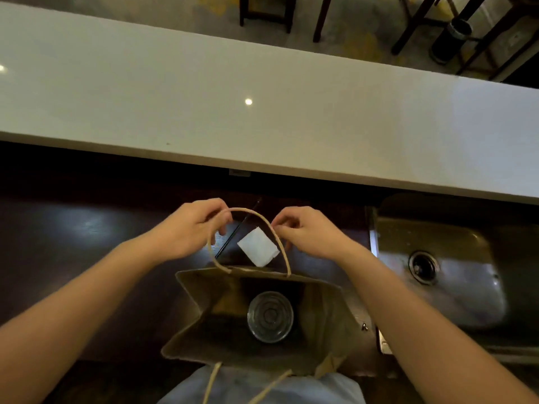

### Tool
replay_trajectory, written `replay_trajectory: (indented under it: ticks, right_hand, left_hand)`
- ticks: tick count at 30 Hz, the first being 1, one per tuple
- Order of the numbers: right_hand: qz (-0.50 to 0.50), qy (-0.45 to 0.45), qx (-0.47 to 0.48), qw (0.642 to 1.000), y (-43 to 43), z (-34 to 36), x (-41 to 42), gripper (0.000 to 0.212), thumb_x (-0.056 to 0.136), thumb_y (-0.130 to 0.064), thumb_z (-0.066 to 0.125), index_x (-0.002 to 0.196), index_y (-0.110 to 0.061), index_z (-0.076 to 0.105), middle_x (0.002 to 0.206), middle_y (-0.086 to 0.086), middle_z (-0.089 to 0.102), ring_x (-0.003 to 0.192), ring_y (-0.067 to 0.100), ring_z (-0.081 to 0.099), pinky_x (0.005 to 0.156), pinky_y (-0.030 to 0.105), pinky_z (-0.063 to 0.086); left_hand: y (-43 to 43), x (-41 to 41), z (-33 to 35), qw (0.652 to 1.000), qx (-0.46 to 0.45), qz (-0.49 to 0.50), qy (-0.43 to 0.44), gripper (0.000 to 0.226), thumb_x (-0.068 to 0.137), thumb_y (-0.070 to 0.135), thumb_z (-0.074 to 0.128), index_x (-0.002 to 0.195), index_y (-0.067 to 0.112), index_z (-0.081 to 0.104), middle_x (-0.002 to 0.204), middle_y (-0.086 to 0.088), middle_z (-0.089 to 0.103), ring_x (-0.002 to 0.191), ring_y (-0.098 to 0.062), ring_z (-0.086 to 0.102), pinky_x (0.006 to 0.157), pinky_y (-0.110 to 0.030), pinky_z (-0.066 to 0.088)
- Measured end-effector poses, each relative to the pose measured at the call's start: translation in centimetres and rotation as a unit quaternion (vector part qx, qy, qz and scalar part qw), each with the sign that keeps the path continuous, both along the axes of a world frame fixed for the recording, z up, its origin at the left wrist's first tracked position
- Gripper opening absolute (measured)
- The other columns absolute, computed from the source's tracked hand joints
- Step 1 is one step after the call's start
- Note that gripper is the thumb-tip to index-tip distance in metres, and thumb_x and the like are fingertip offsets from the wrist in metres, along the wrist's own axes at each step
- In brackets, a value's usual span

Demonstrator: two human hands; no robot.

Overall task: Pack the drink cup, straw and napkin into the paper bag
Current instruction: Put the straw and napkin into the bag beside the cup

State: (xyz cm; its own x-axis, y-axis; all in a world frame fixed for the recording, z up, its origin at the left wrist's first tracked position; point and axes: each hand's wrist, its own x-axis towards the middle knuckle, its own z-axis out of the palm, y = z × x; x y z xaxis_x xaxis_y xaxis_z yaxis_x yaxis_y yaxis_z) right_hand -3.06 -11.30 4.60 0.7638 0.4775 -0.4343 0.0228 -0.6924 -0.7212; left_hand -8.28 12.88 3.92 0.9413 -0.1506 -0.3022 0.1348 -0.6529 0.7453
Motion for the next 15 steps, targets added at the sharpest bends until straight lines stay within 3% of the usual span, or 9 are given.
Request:
replay_trajectory:
  ticks: [3,5,8,15]
  right_hand:
    - [0.024,-0.015,-0.05,0.998,1.1,-4.5,1.4,0.015,0.082,-0.011,0.062,0.095,-0.014,0.068,0.077,0.0,0.07,0.071,0.018,0.067,0.067,0.026,0.051]
    - [0.057,-0.033,-0.083,0.994,1.6,-7.2,2.0,0.018,0.082,-0.016,0.062,0.1,-0.014,0.065,0.086,0.005,0.072,0.081,0.024,0.066,0.071,0.029,0.05]
    - [0.102,-0.042,-0.122,0.986,2.3,-10.4,2.5,0.024,0.084,-0.022,0.058,0.107,-0.014,0.06,0.102,0.012,0.068,0.094,0.033,0.063,0.078,0.04,0.053]
    - [0.094,-0.039,-0.174,0.98,3.5,-14.7,1.8,0.048,0.086,-0.032,0.063,0.128,-0.013,0.047,0.128,0.013,0.048,0.113,0.035,0.053,0.089,0.048,0.05]
  left_hand:
    - [-0.1,1.2,-3.0,0.997,0.078,-0.015,0.001,0.014,0.094,0.025,0.059,0.083,0.034,0.058,0.068,0.007,0.063,0.064,0.0,0.062,0.057,-0.032,0.047]
    - [-0.6,1.7,-5.0,0.989,0.141,-0.04,0.011,0.003,0.091,0.023,0.058,0.092,0.025,0.06,0.083,-0.001,0.068,0.081,-0.021,0.068,0.067,-0.04,0.053]
    - [-1.5,2.3,-7.7,0.974,0.212,-0.051,0.055,0.011,0.09,0.026,0.056,0.1,0.021,0.058,0.102,-0.011,0.069,0.096,-0.035,0.065,0.073,-0.042,0.053]
    - [-2.4,2.9,-12.1,0.953,0.283,-0.048,0.097,0.027,0.091,0.03,0.057,0.117,0.02,0.055,0.121,-0.012,0.063,0.107,-0.037,0.064,0.077,-0.042,0.051]
